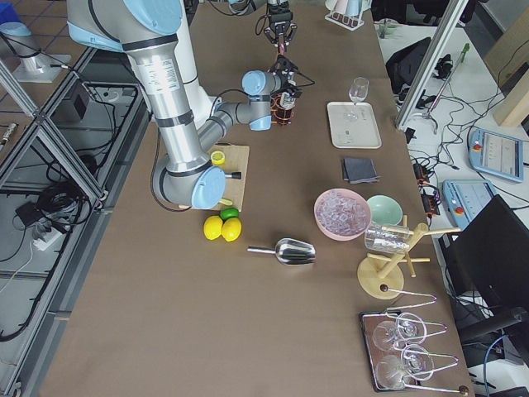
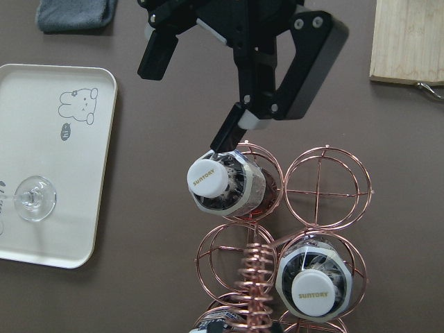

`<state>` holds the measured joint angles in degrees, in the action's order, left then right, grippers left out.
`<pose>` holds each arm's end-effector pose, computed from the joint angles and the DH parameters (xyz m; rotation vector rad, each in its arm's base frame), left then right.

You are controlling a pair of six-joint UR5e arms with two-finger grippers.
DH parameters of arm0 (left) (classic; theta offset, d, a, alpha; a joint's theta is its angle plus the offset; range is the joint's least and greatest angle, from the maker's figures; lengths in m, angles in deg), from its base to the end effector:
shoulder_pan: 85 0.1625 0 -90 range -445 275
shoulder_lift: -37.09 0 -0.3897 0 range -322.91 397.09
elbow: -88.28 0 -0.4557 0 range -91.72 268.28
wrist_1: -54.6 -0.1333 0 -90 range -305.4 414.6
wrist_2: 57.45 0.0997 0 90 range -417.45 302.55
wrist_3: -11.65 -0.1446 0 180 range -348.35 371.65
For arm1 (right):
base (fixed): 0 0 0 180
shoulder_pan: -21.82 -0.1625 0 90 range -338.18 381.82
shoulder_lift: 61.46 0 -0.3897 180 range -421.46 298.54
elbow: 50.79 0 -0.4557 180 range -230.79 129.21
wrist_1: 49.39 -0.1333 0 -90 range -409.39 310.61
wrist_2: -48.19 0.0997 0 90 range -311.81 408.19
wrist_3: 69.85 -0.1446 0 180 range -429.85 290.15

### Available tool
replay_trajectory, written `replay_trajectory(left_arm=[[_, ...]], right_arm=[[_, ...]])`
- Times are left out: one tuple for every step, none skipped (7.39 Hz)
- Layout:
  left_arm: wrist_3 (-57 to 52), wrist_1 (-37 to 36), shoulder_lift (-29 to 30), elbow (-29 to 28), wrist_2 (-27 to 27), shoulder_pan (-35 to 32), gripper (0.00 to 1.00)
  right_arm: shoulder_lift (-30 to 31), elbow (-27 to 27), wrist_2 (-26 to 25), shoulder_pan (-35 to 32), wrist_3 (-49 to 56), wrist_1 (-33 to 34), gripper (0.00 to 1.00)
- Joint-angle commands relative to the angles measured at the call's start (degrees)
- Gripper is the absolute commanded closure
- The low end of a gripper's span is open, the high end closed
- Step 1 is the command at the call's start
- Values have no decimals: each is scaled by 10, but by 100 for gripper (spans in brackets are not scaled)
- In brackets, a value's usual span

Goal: Take tea from basket to plate

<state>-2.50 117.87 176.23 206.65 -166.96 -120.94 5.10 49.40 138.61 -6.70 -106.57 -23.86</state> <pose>0.4051 -0.3986 -0.0185 0.7695 0.6426 1.2478 -0.5199 -0.4330 0.1486 1.1240 -1.3059 -0.3267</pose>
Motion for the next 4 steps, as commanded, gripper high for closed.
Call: replay_trajectory(left_arm=[[0, -1, -1, 1, 0, 0, 100], [0, 0, -1, 1, 0, 0, 100], [0, -1, -2, 3, 0, -1, 100], [0, -1, -2, 3, 0, -1, 100]], right_arm=[[-10, -7, -41, 31, 3, 6, 2], [-19, -14, -43, 31, 9, 6, 6], [-29, -24, -53, 31, 18, 12, 9], [-40, -37, -58, 32, 36, 14, 13]])
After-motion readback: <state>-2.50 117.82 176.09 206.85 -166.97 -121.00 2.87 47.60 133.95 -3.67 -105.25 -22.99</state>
